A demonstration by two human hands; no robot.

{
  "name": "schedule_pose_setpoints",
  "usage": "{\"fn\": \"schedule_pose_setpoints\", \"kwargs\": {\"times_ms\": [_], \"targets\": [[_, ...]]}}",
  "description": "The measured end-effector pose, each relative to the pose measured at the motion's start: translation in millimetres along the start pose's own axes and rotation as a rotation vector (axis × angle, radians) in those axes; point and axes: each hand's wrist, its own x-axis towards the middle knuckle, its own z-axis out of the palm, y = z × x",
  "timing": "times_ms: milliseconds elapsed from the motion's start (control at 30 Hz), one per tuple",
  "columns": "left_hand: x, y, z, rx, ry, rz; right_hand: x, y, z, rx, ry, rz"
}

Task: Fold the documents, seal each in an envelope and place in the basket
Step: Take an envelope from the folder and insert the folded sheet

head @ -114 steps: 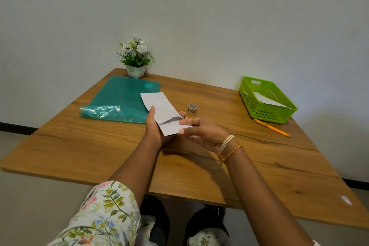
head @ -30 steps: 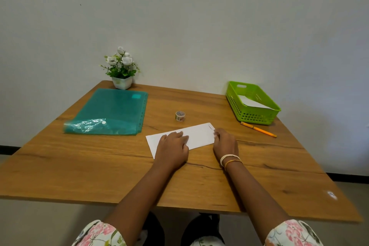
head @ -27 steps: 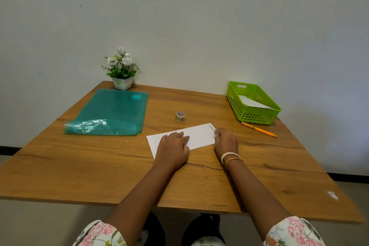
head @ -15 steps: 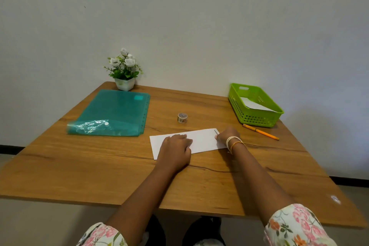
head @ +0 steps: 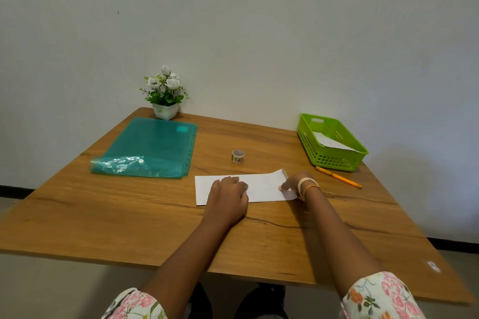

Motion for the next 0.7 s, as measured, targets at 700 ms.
{"fn": "schedule_pose_setpoints", "kwargs": {"times_ms": [700], "targets": [[1.9, 47.1, -12.0, -0.318, 0.008, 0.044, -50.1, 4.6, 19.5, 1.092, -0.417, -0.045]]}}
